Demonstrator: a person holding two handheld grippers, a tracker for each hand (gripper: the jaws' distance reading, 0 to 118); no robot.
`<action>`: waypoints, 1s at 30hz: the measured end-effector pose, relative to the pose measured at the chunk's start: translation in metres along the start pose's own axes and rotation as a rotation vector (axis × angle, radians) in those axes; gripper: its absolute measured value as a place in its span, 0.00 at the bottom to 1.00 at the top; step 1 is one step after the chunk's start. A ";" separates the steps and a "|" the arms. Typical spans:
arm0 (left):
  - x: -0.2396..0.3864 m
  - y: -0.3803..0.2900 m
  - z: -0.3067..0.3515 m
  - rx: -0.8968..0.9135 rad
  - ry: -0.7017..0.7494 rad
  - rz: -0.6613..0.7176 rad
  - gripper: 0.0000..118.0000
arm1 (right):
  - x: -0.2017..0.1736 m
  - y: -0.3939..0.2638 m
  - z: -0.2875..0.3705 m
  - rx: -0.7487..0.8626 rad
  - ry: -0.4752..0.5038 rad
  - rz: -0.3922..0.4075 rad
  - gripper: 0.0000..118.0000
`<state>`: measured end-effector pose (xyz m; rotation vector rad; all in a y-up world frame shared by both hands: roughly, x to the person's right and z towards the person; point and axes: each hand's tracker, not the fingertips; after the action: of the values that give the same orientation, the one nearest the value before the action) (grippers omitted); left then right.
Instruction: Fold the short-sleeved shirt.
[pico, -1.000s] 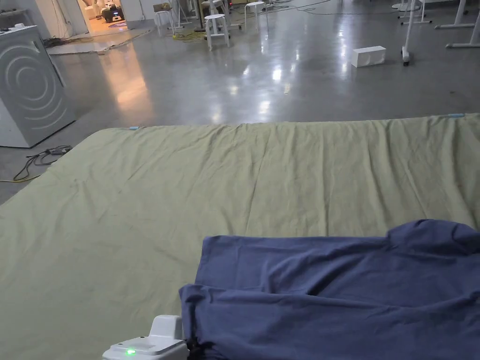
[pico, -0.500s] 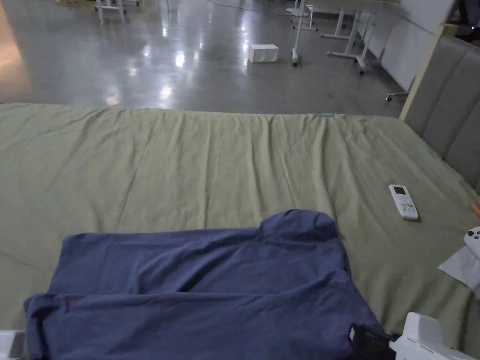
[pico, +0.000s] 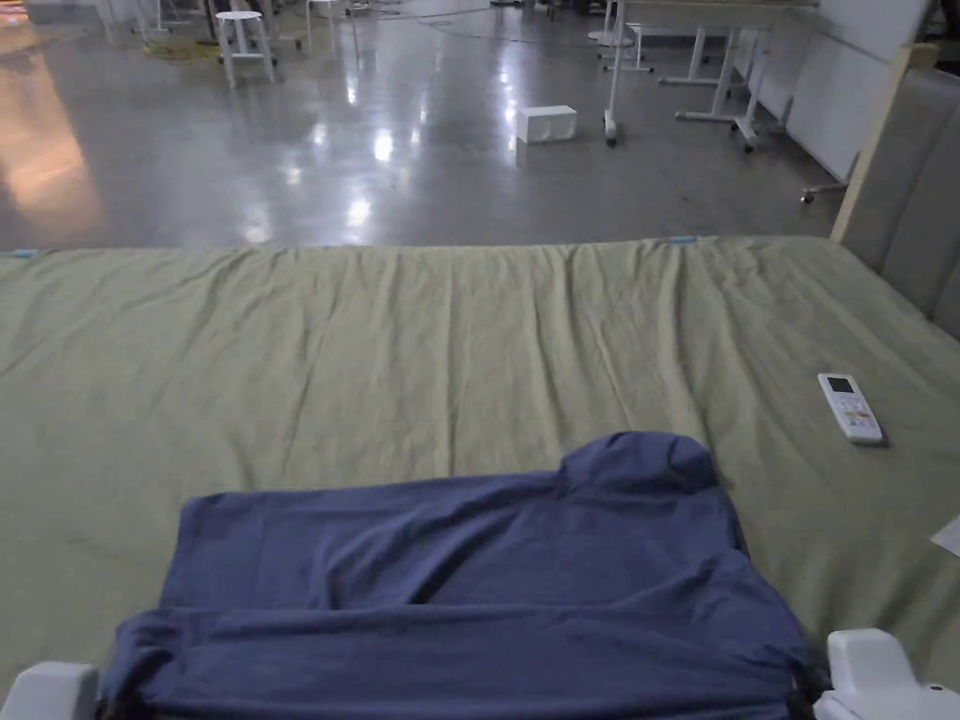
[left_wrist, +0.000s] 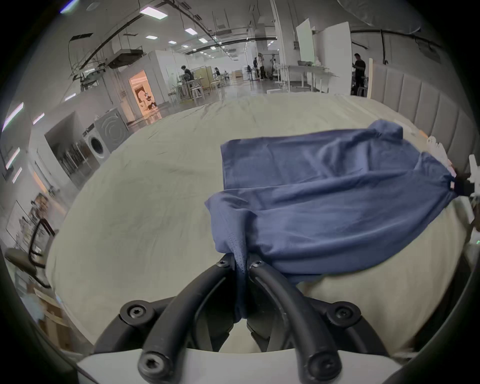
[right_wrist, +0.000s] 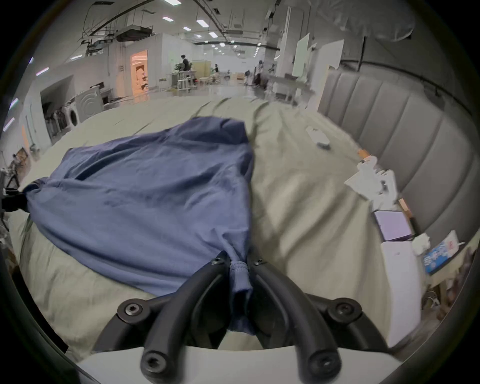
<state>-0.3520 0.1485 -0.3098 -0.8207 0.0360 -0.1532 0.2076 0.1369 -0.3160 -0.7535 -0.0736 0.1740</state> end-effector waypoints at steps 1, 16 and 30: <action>-0.005 0.001 0.008 0.035 -0.034 0.070 0.06 | 0.000 0.002 0.009 0.023 -0.002 -0.012 0.08; -0.022 -0.115 0.062 -0.024 -0.143 0.211 0.07 | 0.001 -0.089 0.074 -0.057 0.032 -0.079 0.10; -0.005 -0.063 0.214 0.497 -0.049 0.158 0.57 | 0.009 -0.048 0.204 0.313 0.089 -0.230 0.54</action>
<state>-0.3453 0.2624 -0.1174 -0.3230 0.0156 0.0101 0.1967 0.2419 -0.1352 -0.4350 -0.0462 -0.0676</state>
